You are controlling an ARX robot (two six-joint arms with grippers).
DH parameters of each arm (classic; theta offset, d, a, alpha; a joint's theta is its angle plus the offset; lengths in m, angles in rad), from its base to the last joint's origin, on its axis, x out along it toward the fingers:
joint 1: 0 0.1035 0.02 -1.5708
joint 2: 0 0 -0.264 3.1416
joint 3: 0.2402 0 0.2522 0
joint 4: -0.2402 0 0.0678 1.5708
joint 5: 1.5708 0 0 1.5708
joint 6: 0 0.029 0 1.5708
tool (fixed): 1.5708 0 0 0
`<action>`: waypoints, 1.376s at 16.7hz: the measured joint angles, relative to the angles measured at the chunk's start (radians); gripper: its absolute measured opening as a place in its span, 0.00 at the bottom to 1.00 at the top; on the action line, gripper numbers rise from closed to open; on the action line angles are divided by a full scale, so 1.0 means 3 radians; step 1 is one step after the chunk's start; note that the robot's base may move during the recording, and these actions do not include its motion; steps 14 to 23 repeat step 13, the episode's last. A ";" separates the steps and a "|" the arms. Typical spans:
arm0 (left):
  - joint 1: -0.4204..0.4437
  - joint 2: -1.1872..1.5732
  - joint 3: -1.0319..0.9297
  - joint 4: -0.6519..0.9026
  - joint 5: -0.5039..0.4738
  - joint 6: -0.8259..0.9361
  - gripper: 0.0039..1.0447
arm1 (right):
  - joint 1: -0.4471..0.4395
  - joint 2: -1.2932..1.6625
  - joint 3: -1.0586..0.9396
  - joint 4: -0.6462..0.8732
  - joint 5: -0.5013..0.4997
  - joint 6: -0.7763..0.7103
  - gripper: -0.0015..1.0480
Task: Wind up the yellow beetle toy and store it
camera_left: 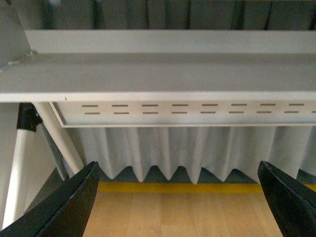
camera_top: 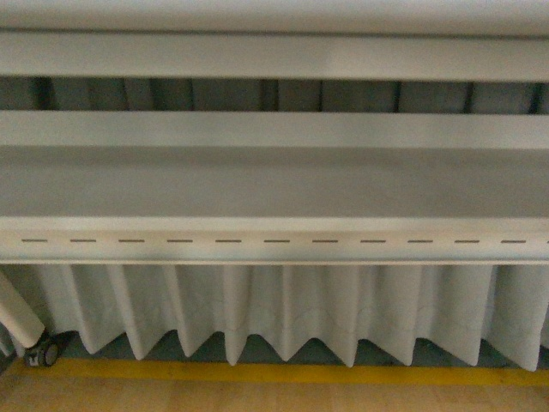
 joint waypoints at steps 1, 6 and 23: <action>0.0000 0.0000 0.0000 -0.0005 0.0000 -0.0001 0.94 | 0.0000 0.0000 0.0000 -0.0001 -0.0001 0.0000 0.94; 0.0000 0.0000 0.0000 0.0003 -0.0003 -0.0001 0.94 | 0.0000 0.0000 0.0000 0.0004 -0.0001 0.0000 0.94; 0.0000 0.0000 0.0000 0.0003 -0.0003 -0.0001 0.94 | 0.0000 0.0000 0.0000 0.0004 -0.0001 0.0000 0.94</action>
